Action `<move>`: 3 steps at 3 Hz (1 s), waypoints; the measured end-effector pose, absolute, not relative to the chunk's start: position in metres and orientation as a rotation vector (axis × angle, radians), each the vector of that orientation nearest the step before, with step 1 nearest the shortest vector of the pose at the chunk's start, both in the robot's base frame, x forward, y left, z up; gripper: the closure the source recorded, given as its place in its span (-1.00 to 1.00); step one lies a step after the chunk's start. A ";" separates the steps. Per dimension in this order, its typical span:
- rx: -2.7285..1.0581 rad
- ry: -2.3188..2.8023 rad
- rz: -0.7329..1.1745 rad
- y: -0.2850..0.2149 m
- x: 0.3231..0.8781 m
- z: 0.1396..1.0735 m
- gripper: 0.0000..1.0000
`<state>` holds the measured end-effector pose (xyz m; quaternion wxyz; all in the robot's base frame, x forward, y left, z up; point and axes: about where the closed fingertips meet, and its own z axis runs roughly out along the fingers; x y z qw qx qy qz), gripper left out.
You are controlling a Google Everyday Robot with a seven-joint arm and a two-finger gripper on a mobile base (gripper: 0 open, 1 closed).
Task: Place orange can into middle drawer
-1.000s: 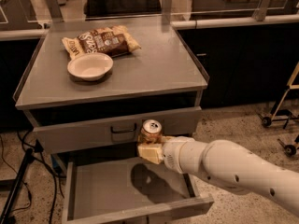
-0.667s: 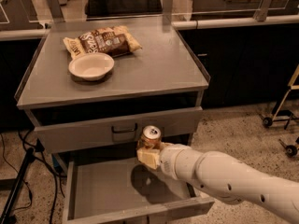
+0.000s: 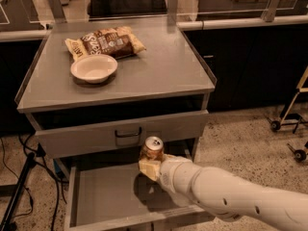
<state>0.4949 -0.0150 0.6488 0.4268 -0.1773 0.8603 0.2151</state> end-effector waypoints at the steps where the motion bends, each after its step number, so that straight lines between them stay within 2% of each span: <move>1: -0.389 2.179 0.498 -0.006 0.497 0.613 1.00; 3: -0.335 2.192 0.463 0.000 0.505 0.588 1.00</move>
Offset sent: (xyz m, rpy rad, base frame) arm 0.0136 0.0210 -0.0928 -0.0307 0.0458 -0.1496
